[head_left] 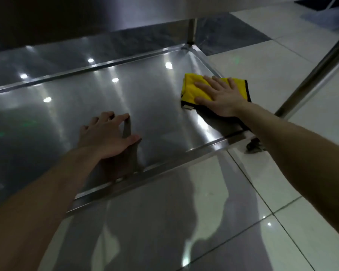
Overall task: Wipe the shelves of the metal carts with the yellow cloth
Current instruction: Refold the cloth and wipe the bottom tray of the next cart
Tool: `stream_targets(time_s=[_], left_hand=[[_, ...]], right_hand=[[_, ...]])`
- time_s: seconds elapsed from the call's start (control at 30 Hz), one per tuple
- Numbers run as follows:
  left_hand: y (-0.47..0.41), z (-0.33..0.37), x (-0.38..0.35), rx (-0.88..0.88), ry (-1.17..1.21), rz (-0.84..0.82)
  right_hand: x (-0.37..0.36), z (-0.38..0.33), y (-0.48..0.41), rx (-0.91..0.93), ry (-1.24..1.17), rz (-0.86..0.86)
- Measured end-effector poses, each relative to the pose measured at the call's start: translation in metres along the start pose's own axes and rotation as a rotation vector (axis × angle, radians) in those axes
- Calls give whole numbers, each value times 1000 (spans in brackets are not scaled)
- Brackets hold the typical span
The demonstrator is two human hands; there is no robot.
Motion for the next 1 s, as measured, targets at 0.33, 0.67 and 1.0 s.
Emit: stream_targets(time_s=[0.33, 0.67, 1.0], left_hand=[[-3, -1, -6, 0, -1, -14], [4, 4, 1, 6, 38, -28], [82, -85, 39, -15, 188, 295]], right_hand=[[2, -22, -84, -84, -26, -40], [-14, -133, 108, 181, 14, -63], [-13, -225, 140, 346, 88, 8]])
Point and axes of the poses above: each hand's wrist, its own y-axis away from the middle knuckle, its own x-axis out of the back of the hand, z = x × y, the point moved 6 cm from there along -y, towards the middle knuckle, and after that the axes turned 6 degrees about y, right-handed, at the moved point
